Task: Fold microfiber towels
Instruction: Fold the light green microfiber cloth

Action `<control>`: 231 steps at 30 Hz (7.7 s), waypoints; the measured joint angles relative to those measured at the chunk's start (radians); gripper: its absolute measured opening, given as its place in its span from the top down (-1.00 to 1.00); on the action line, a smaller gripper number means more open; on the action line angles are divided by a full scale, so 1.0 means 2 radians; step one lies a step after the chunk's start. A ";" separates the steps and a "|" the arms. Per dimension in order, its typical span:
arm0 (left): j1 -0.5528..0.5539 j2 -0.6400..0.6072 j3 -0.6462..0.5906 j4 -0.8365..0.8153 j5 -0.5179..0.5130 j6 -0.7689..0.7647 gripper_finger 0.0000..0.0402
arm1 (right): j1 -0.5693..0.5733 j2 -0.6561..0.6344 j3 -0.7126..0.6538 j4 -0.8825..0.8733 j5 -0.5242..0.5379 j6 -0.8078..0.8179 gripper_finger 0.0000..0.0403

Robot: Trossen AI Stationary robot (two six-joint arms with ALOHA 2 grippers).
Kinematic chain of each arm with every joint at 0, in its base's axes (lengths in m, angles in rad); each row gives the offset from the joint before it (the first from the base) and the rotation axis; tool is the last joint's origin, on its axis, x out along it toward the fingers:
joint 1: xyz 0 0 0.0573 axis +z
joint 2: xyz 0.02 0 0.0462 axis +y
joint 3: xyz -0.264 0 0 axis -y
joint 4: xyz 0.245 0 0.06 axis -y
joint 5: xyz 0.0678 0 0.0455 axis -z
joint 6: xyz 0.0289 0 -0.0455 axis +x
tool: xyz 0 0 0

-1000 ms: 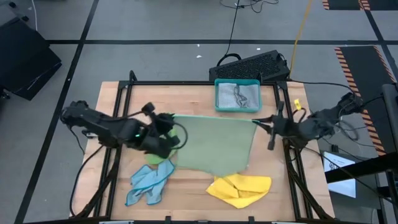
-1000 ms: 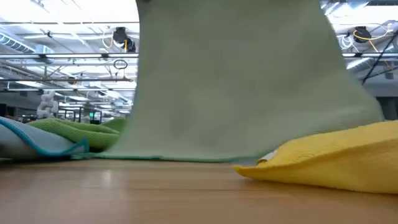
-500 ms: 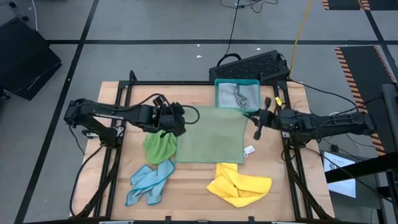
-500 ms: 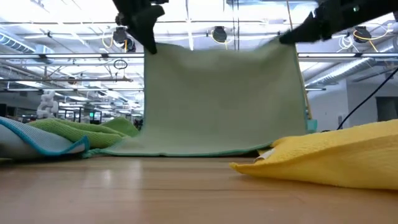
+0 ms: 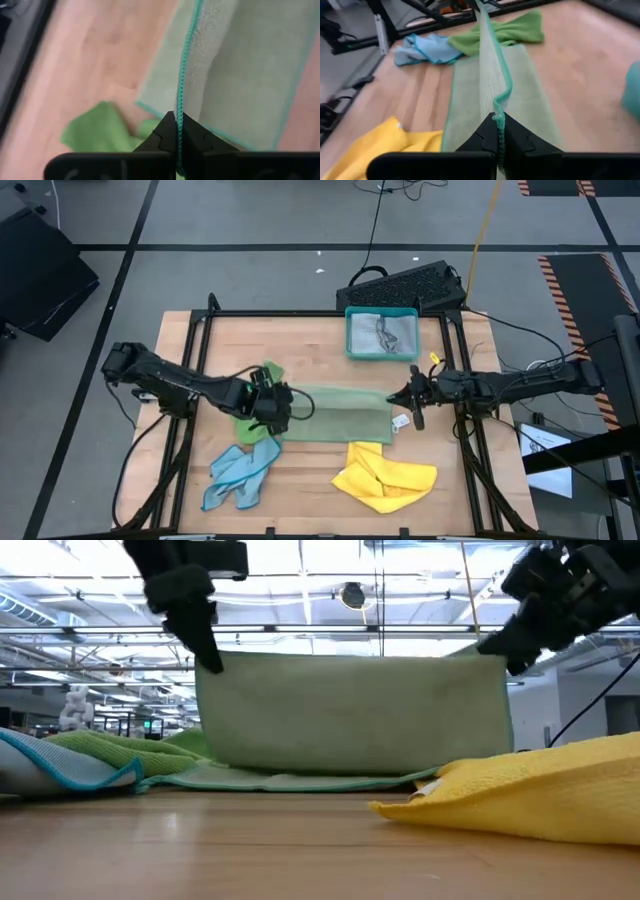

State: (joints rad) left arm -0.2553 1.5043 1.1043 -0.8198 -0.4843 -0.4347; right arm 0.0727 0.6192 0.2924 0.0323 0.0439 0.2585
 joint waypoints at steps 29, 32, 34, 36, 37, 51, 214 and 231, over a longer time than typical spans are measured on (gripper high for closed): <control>0.085 -0.020 -0.084 0.216 -0.175 0.090 0.94 | -0.100 0.031 -0.085 0.190 0.037 -0.065 1.00; 0.104 -0.027 -0.082 0.242 -0.147 0.124 0.96 | -0.137 0.029 -0.076 0.183 -0.015 -0.067 1.00; 0.107 -0.037 -0.085 0.240 -0.128 0.135 0.98 | -0.152 0.029 -0.065 0.175 -0.044 -0.062 1.00; 0.106 -0.049 -0.082 0.254 -0.117 0.140 0.97 | -0.161 0.026 -0.052 0.157 -0.051 -0.066 1.00; 0.103 -0.058 -0.083 0.249 -0.115 0.141 0.96 | -0.164 0.026 -0.044 0.149 -0.051 -0.073 1.00; 0.087 -0.091 -0.083 0.198 -0.072 0.108 0.98 | -0.221 0.020 0.031 -0.015 -0.077 -0.180 1.00; 0.264 0.096 -0.085 0.172 0.277 0.241 0.90 | 0.048 0.266 -0.005 0.339 0.109 0.009 0.71; 0.180 -0.005 -0.083 0.181 0.224 0.176 0.93 | -0.141 0.600 0.357 0.246 -0.273 -0.087 0.20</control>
State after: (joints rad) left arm 0.1048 1.4952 0.9379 -0.4569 -0.0369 -0.0833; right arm -0.2097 1.8198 1.0068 0.5247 -0.5024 0.0844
